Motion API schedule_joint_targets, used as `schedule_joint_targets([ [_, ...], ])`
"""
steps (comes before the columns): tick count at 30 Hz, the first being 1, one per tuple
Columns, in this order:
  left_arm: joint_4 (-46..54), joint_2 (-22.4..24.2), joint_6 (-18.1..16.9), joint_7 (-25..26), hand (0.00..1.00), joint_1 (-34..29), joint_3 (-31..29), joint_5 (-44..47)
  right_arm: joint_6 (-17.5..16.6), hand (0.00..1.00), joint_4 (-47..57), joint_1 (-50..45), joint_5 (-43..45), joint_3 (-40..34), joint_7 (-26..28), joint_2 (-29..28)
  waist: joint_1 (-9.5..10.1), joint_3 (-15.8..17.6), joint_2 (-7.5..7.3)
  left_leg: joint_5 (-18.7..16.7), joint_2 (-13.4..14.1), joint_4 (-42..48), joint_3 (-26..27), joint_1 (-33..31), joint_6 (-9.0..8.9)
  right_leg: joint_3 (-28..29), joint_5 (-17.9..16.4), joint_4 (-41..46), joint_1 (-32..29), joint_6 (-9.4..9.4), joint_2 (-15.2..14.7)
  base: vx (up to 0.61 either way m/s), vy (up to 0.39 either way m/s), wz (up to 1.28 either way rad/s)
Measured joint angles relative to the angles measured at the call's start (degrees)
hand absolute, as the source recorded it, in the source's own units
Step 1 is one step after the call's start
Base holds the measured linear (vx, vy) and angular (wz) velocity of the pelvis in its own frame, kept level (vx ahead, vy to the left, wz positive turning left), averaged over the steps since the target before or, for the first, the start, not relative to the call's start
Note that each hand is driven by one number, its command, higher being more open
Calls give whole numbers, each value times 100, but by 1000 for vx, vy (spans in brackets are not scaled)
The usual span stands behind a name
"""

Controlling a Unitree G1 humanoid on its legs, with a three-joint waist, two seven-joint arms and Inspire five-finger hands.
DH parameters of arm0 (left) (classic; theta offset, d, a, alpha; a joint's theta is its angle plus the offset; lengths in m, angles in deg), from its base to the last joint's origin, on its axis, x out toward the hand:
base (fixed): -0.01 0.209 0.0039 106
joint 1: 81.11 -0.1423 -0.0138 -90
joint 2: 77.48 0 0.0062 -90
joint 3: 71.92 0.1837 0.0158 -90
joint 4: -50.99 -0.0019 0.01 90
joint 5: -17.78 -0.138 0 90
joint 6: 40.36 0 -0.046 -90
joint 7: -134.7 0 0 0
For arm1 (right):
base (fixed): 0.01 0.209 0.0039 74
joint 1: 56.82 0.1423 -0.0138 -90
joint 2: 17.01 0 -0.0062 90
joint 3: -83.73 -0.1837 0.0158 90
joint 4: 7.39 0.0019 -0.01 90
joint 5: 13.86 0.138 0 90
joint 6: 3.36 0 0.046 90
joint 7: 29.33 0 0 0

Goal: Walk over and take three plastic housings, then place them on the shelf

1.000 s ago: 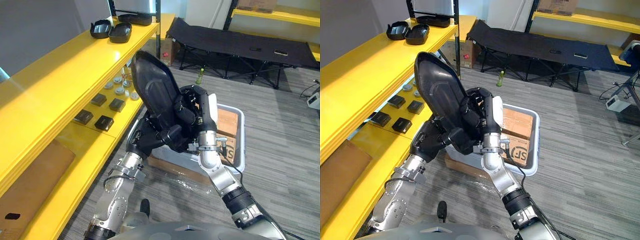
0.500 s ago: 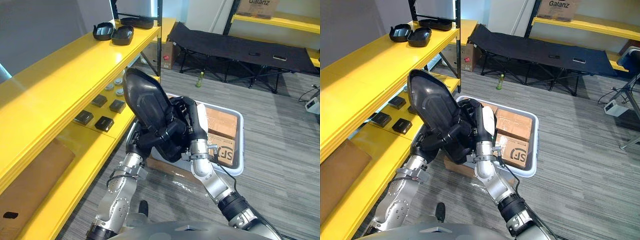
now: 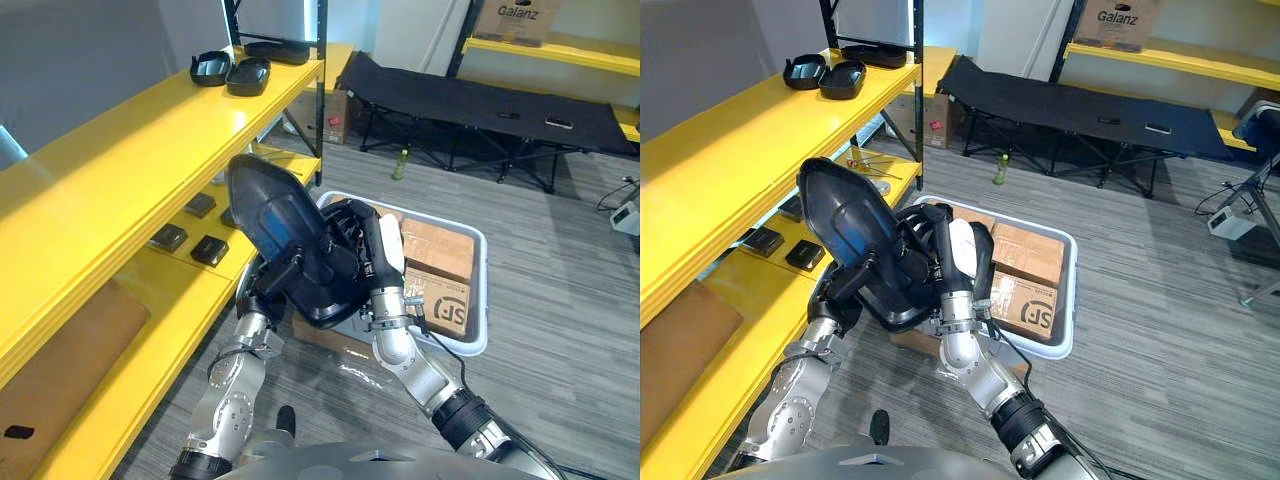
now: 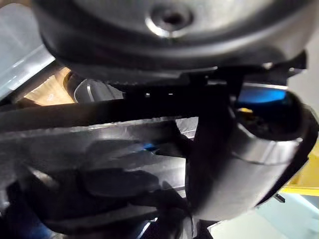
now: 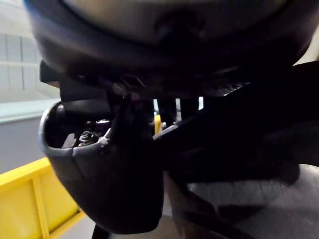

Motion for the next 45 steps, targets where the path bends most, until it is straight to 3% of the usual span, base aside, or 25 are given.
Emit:
schedule_joint_targets([
  [7,0,-57,-27,10,0,0,-2,9,-1,0,6,-5,-3,20,-5,2,-23,-9,-4,-22,5,0,0,0,-34,3,-3,0,-6,-5,2,0,0,0],
  [8,0,-57,-38,14,0,0,-1,8,-1,100,7,-5,-6,23,-11,1,-21,-10,-4,-22,5,1,0,0,-35,2,-3,0,-6,-5,2,0,0,0],
  [13,6,-2,-305,241,0,0,30,-6,-62,100,32,-5,-5,120,-64,0,-16,-11,-5,-22,4,2,-2,-3,-34,1,-3,-5,-5,-5,3,0,0,0],
  [16,52,93,-532,645,0,-1,94,-407,-73,100,134,-8,15,175,-54,-44,-14,-13,-8,-19,5,2,-2,-1,-30,0,-4,-5,1,-6,6,0,0,0],
  [22,415,388,-790,1653,0,-5,2,-1954,-51,100,134,-208,167,157,94,-221,-12,-13,-9,-24,5,2,0,16,-35,1,-4,-3,22,-6,8,0,0,0],
  [32,781,583,-733,3290,0,-202,-699,-4109,236,100,1115,-710,1181,-269,394,-234,-38,-12,-10,-66,32,3,89,46,-67,100,-11,-13,-15,-17,15,0,0,-4],
  [34,965,627,-635,3433,0,-238,-810,-4517,225,100,1280,-793,1998,-388,1107,-235,-39,-15,-15,-73,36,3,101,55,-73,114,-11,-16,-15,-17,15,3,-2,-4],
  [36,1255,604,-494,3472,0,-342,-938,-5059,334,100,1354,-1062,3445,-606,2733,-124,-47,-27,-35,-105,49,2,163,94,-77,171,-11,-27,-9,-17,16,16,-9,-12],
  [39,1282,576,-387,3427,0,-376,-1179,-5490,583,100,1352,-1727,4826,-1088,4333,40,-54,-30,-44,-121,76,1,185,92,-79,182,-11,-59,-8,-16,15,7,-6,-2],
  [42,1281,582,-383,3433,0,-549,-1426,-5495,634,100,1352,-2125,4972,-1619,4765,56,-147,-22,-58,-141,82,1,218,94,-79,211,-11,-80,-15,-16,22,19,-12,-7],
  [45,1234,639,-464,3307,0,-877,-1780,-4592,630,100,1352,-2447,4944,-2462,4815,36,-210,-17,-75,-186,110,1,369,122,-110,361,-11,-93,-76,-16,46,23,-9,-26],
])
